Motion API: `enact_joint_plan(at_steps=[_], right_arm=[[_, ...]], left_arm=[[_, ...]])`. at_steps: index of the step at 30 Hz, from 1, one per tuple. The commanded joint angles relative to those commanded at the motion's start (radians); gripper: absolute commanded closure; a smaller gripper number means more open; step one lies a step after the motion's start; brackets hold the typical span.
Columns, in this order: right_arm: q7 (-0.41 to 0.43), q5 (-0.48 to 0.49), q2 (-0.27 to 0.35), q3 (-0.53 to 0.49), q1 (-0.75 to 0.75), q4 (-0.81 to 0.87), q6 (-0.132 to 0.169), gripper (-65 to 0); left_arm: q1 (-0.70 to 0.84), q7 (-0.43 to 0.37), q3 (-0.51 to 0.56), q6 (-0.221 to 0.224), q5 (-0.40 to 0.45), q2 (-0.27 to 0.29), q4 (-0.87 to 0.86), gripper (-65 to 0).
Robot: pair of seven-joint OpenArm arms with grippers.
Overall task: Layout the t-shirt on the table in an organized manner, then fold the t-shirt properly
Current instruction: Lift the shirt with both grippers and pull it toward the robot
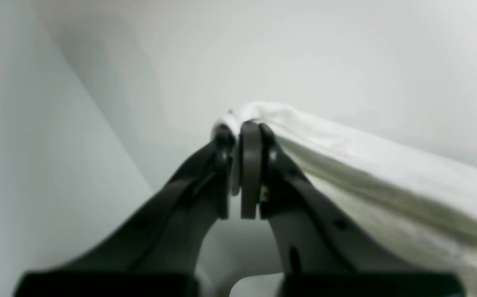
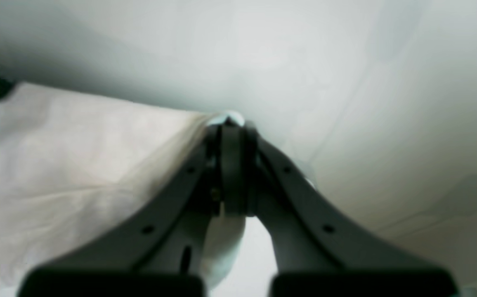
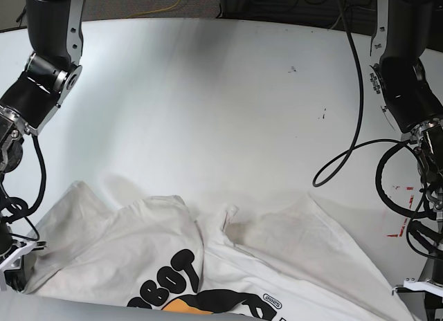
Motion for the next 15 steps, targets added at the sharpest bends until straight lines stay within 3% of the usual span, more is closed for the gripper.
enact_joint_plan(at_steps=[15], right_arm=[[0.0,0.002,0.003,0.063,-0.068,0.0,0.0,0.0]], left_arm=[[0.084,0.0,-0.095,0.0,0.0,-0.002,-0.015,0.0]])
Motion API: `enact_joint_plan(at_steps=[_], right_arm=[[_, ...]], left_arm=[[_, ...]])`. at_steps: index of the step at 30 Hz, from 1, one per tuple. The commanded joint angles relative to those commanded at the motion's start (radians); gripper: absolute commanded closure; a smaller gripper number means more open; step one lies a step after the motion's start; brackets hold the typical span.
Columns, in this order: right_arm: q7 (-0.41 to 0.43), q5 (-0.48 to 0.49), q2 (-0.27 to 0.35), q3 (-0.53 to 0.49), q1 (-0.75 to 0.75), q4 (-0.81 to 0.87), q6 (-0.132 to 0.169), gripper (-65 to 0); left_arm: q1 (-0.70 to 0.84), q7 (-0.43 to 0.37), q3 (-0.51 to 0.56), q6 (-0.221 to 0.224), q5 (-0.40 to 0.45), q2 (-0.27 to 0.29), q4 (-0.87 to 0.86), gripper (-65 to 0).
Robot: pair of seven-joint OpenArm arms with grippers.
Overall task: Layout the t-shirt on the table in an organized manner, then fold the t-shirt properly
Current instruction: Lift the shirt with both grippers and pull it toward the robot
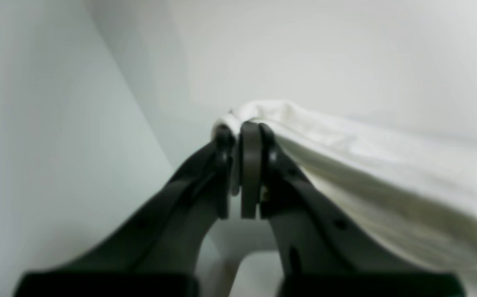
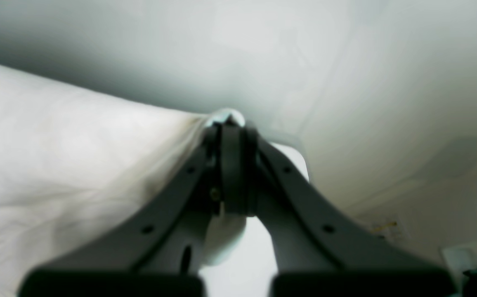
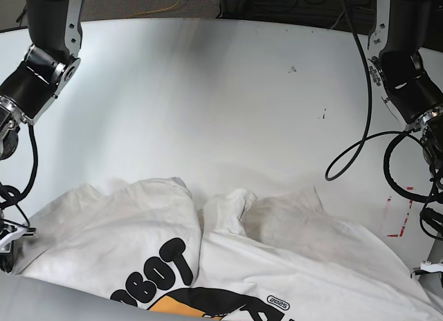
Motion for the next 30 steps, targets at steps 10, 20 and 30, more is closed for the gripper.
enact_joint_plan(at_steps=[10,20,30], right_arm=[[-0.002,0.006,0.026,0.002,-0.051,0.041,0.0,0.0],[0.0,0.006,0.018,0.002,-0.092,0.023,0.0,0.0],[0.017,0.0,-0.017,-0.002,-0.087,-0.078,0.0,0.0]], left_arm=[[0.091,0.0,-0.029,0.0,-0.003,0.0,0.003,0.0],[0.135,0.0,-0.023,0.0,-0.003,0.006,-0.006,0.0],[0.11,0.0,0.043,0.0,-0.003,0.032,-0.064,0.0]])
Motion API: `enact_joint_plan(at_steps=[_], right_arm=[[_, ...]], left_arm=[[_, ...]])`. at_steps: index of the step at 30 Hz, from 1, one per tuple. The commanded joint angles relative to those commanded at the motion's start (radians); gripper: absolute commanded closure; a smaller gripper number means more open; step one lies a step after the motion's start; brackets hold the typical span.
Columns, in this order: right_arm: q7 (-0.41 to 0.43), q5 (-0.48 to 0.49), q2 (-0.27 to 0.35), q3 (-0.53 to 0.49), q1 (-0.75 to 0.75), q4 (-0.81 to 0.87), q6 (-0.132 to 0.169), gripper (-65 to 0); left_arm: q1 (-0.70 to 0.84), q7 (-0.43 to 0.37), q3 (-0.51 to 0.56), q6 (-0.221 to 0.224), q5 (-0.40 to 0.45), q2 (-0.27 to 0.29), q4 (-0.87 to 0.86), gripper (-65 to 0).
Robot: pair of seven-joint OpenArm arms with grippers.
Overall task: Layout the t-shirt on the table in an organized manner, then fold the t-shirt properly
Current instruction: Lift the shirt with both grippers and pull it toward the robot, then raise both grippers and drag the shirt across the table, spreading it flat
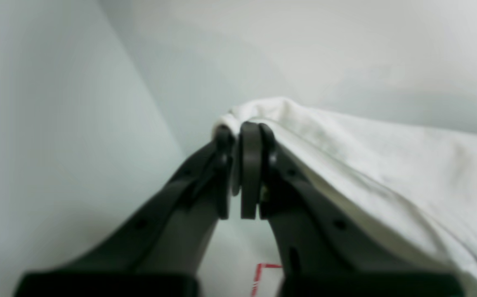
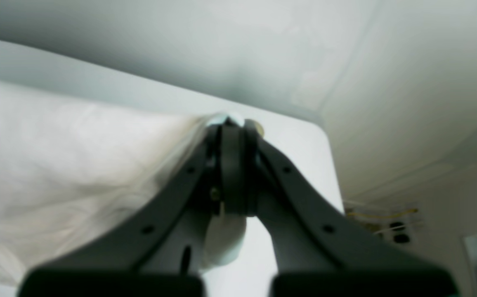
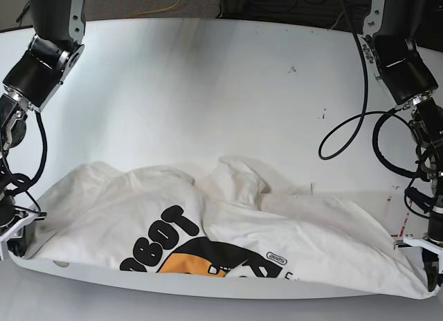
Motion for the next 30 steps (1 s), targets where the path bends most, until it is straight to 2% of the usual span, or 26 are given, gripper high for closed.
enact_joint_plan(at_steps=[4,19,26,30], right_arm=[[0.034,0.003,0.0,0.0,-0.005,-0.008,0.0,0.0],[0.032,0.006,0.0,0.0,-0.015,-0.012,0.002,0.0],[0.031,0.009,-0.002,0.002,-0.101,0.014,0.006,0.0],[0.002,0.011,-0.018,0.002,-0.157,0.049,0.006,0.0]], left_arm=[[0.0,0.0,0.015,0.0,0.0,0.006,0.002,0.0],[0.066,0.0,0.026,0.0,0.0,0.02,0.058,0.0],[0.157,0.0,0.025,-0.002,0.0,0.02,0.115,0.0],[0.226,0.002,0.021,-0.002,0.0,0.02,0.14,0.0]])
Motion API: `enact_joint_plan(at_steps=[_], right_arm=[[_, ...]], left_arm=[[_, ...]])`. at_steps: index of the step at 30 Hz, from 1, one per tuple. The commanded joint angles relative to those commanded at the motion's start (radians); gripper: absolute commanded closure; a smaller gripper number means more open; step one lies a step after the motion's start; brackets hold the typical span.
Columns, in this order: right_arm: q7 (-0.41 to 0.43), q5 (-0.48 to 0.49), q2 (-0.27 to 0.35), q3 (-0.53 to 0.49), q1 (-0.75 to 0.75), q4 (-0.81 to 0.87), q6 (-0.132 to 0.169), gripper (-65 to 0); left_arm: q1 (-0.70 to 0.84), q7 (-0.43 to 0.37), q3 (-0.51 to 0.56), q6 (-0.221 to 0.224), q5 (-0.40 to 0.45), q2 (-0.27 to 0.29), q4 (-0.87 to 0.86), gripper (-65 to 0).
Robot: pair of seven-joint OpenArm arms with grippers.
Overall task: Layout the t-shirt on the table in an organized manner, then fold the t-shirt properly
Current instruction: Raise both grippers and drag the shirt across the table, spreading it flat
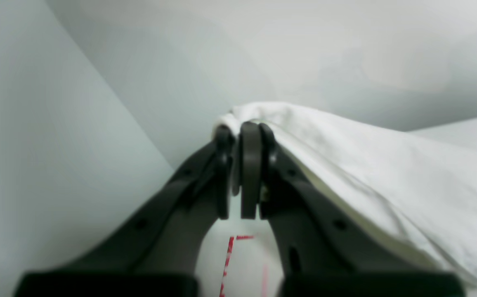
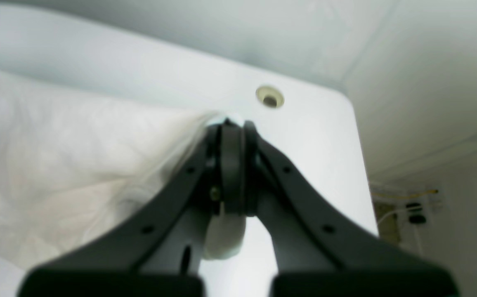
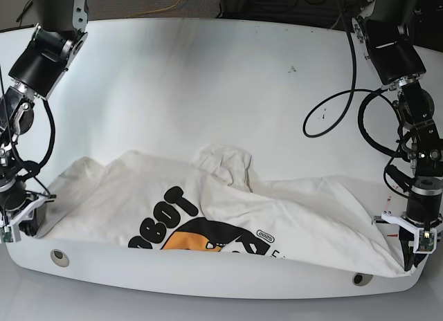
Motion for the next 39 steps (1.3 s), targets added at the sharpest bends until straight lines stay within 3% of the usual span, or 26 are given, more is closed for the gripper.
enact_joint_plan(at_steps=[13,17,25,28,33,39], right_arm=[[-0.074,0.091,-0.023,0.002,-0.218,0.15,0.0,0.0],[-0.101,0.091,-0.023,0.002,-0.272,0.18,0.0,0.0],[-0.166,0.092,-0.023,0.002,-0.4,0.199,0.005,0.0],[-0.18,0.092,-0.023,0.002,-0.442,0.199,0.026,0.0],[-0.204,0.092,-0.023,0.0,-0.503,0.199,0.052,0.0],[-0.209,0.091,-0.021,0.0,-0.568,0.199,0.052,0.0]], left_arm=[[0.278,0.0,-0.054,-0.005,-0.002,0.0,0.092,0.0],[0.342,0.0,-0.106,-0.064,-0.002,0.002,0.095,0.0],[0.456,0.0,-0.25,-0.235,0.0,0.055,0.095,0.0],[0.505,0.0,-0.281,-0.275,0.0,0.066,0.092,0.0],[0.595,0.0,-0.308,-0.29,0.002,0.069,0.091,0.0],[0.69,0.0,-0.338,-0.292,0.002,0.068,0.087,0.0]])
